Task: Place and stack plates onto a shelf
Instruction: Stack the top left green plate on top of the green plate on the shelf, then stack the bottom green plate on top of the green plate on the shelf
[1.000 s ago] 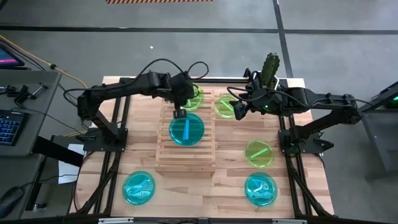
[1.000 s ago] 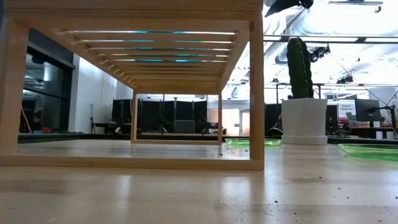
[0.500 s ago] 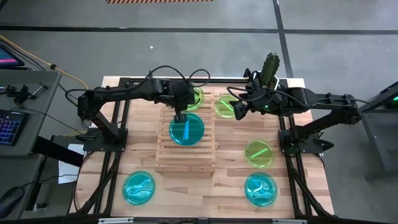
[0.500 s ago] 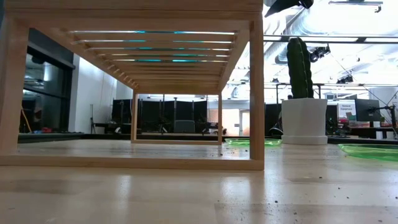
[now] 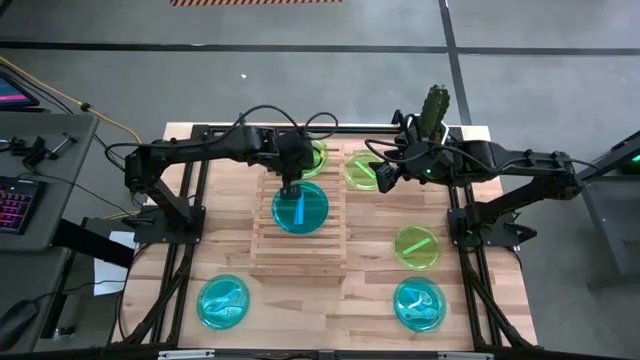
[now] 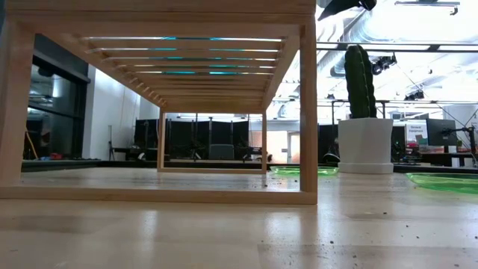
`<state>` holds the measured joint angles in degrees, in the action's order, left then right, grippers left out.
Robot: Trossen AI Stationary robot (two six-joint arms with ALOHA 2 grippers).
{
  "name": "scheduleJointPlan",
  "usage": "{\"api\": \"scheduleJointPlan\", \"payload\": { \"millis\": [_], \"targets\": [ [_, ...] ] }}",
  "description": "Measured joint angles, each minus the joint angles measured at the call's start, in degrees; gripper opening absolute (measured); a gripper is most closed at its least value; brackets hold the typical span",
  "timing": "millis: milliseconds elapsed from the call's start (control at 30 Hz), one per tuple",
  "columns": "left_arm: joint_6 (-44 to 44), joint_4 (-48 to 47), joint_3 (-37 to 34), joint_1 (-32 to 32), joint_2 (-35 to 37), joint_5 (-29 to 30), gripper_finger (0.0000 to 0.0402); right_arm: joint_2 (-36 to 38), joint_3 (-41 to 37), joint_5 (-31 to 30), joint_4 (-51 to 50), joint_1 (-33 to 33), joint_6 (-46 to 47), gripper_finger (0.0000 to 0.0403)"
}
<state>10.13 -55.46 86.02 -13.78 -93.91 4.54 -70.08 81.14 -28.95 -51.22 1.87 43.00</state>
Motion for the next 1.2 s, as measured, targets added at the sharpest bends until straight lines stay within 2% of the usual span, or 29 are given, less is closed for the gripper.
{"api": "scheduleJointPlan", "payload": {
  "millis": [767, 933, 1100, 1200],
  "targets": [
    [-3.0, -3.1, 0.4, 6.0, -0.3, 0.2, 0.0, 0.0, 0.0, 0.0, 0.0, 0.0, 0.0, 0.0268],
    [-3.0, -5.1, 5.4, 5.1, 0.0, 5.8, 0.0, 0.0, 0.0, 0.0, 0.0, -0.2, 0.0, 0.0268],
    [-3.7, -5.9, 11.1, 3.8, 1.7, 6.1, 0.0, 0.0, 0.0, -0.4, 0.0, -0.4, 0.0, 0.0268],
    [-8.4, -5.1, 12.3, 3.6, 4.9, 3.7, 0.0, 0.0, 0.0, -0.3, -0.1, -0.4, 0.0, 0.0268]
  ]
}}
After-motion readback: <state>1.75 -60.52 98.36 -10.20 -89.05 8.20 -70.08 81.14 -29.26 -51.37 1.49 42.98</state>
